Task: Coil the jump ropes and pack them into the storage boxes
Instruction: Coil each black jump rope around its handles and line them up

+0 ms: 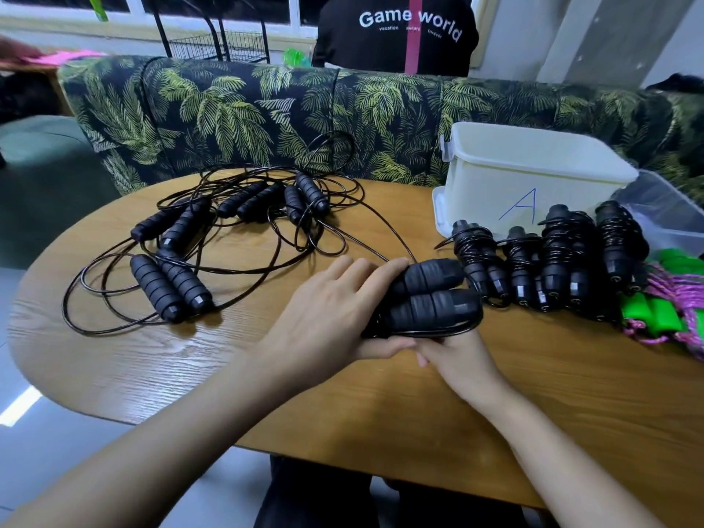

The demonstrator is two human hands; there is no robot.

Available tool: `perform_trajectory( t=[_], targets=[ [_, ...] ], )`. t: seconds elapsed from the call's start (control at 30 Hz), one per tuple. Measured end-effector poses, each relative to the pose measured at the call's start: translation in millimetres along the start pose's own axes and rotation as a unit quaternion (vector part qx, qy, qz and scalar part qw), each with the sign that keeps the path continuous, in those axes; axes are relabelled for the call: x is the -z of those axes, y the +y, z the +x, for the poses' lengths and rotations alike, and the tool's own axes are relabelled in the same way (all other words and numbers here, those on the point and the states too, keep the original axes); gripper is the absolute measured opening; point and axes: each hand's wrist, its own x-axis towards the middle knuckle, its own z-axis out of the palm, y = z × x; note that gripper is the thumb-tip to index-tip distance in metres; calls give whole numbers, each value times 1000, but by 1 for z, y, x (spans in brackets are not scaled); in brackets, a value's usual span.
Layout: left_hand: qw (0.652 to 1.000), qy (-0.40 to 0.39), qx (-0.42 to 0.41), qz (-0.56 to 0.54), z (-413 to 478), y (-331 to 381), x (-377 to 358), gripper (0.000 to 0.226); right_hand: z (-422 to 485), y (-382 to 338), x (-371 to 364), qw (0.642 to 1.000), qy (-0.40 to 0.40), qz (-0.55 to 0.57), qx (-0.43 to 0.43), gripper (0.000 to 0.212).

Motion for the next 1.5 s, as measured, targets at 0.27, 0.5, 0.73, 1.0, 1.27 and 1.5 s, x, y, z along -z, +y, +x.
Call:
perform_trajectory(
  t=[0.27, 0.5, 0.73, 1.0, 1.27, 1.5],
  targets=[
    [1000, 8, -8, 0, -1, -20, 1, 78, 5, 21, 42, 947, -83, -303, 71, 33],
    [998, -33, -9, -61, -8, -43, 25, 84, 20, 16, 82, 966, -94, -239, -25, 22],
    [991, -62, -16, 118, 3, 4, 12, 111, 93, -24, 42, 961, -20, -270, -48, 23],
    [969, -123, 154, 152, 10, -12, -7, 114, 44, -50, -3, 963, 51, -265, 28, 22],
    [972, -47, 205, 105, 4, -37, -19, 84, -11, -28, -3, 912, 45, -368, 173, 32],
    [969, -54, 239, -34, 8, -32, -6, 118, -14, -2, 13, 841, 83, -472, 251, 27]
  ],
)
